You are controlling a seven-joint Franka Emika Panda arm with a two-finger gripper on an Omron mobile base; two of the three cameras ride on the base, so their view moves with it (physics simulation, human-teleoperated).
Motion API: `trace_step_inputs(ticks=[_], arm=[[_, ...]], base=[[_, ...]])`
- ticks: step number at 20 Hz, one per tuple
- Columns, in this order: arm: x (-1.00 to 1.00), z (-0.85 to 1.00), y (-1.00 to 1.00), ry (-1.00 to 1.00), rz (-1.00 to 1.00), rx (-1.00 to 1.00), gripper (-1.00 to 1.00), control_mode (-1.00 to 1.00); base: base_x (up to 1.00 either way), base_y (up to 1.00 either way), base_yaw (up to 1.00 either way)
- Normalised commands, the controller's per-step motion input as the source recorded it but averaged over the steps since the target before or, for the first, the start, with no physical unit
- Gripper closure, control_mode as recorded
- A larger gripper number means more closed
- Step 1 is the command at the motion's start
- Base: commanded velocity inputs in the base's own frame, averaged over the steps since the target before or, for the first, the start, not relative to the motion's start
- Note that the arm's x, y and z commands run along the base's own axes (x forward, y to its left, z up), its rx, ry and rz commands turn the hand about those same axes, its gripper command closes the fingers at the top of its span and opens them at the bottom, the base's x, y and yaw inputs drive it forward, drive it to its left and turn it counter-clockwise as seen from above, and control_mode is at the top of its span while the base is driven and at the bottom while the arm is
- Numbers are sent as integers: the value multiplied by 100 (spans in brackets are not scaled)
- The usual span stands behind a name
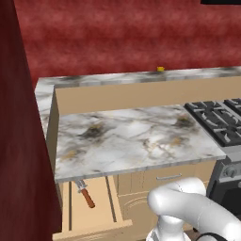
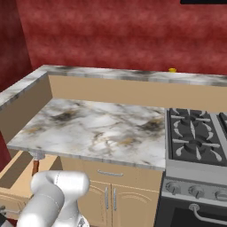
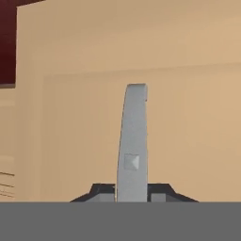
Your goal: Take the pizza cutter from the drawer on the left and place it on the dining counter for cutting.
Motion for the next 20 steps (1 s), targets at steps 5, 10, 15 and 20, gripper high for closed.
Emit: trace_step_inputs(ticks=[5, 10, 15, 20], arm=[[-75, -16, 0, 0, 0, 0, 100, -100], [-68, -12, 0, 0, 0, 0, 100, -100], [-56, -7, 0, 0, 0, 0, 100, -100], [-45, -1, 5, 0, 0, 0, 100, -100]], base=[[0, 0, 0], [0, 0, 0], [0, 0, 0], [0, 0, 0]])
